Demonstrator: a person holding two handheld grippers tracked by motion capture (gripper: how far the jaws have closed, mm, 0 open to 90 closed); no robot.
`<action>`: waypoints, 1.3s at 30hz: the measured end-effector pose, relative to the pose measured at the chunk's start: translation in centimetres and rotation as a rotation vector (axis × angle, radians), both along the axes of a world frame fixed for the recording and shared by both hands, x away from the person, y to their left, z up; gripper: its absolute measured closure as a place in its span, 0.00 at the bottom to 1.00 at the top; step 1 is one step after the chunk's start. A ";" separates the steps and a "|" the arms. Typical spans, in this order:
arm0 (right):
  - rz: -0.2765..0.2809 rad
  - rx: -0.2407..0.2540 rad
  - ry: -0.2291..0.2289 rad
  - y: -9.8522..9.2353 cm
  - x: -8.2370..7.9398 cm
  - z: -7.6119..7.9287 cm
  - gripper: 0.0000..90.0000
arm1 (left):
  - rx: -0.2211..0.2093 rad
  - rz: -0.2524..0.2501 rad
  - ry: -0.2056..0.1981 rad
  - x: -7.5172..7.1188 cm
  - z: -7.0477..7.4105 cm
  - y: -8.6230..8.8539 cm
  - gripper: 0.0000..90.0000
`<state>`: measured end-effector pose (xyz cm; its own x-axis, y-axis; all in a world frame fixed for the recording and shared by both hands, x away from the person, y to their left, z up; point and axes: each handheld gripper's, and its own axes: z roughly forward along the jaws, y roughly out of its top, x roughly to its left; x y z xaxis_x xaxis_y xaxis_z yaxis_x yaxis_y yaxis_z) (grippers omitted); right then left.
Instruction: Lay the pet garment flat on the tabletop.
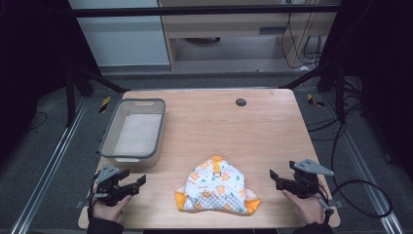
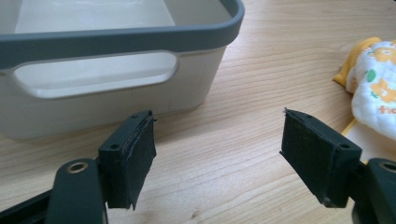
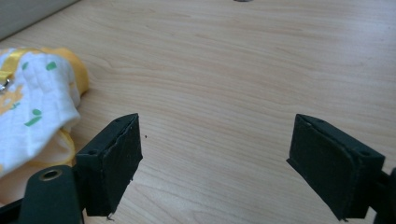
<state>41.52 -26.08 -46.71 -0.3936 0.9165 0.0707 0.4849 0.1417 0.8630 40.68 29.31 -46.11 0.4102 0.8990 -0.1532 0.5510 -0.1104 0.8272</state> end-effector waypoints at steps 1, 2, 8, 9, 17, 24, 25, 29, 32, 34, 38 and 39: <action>0.007 0.005 -0.004 0.1 0.0 0.1 0.19 | -0.006 -0.009 -0.004 0.0 0.2 -0.1 0.29; 0.016 0.009 -0.005 0.2 0.1 0.3 0.19 | -0.008 -0.014 -0.006 0.1 0.4 -0.3 0.29; 0.060 0.010 -0.028 0.9 0.5 1.4 0.21 | -0.024 -0.036 -0.042 0.6 2.3 -1.1 0.29; 0.064 0.013 -0.031 0.9 0.6 1.7 0.21 | -0.023 -0.040 -0.048 0.7 2.6 -1.2 0.30; 0.093 0.038 -0.046 1.9 1.8 4.0 0.21 | -0.038 -0.062 -0.105 2.1 5.3 -2.8 0.30; 0.112 0.053 -0.073 3.3 3.4 4.9 0.24 | -0.051 -0.105 -0.129 3.5 6.1 -5.6 0.35; 0.117 0.055 -0.075 3.5 3.6 4.9 0.25 | -0.047 -0.113 -0.127 3.8 6.0 -6.1 0.35; 0.150 0.052 -0.062 4.6 4.0 4.5 0.30 | -0.015 -0.159 -0.105 4.6 5.0 -8.1 0.37; 0.181 0.030 -0.045 5.4 4.0 4.1 0.35 | 0.001 -0.184 -0.090 5.1 4.4 -9.3 0.39; 0.198 0.038 -0.036 5.8 4.1 3.8 0.38 | 0.013 -0.196 -0.075 5.4 4.0 -10.0 0.39; 0.224 0.034 -0.013 6.7 4.3 3.4 0.44 | 0.016 -0.222 -0.058 5.7 3.3 -10.9 0.40; 0.232 0.034 -0.010 6.9 4.4 3.3 0.45 | 0.020 -0.230 -0.054 5.7 3.2 -11.1 0.40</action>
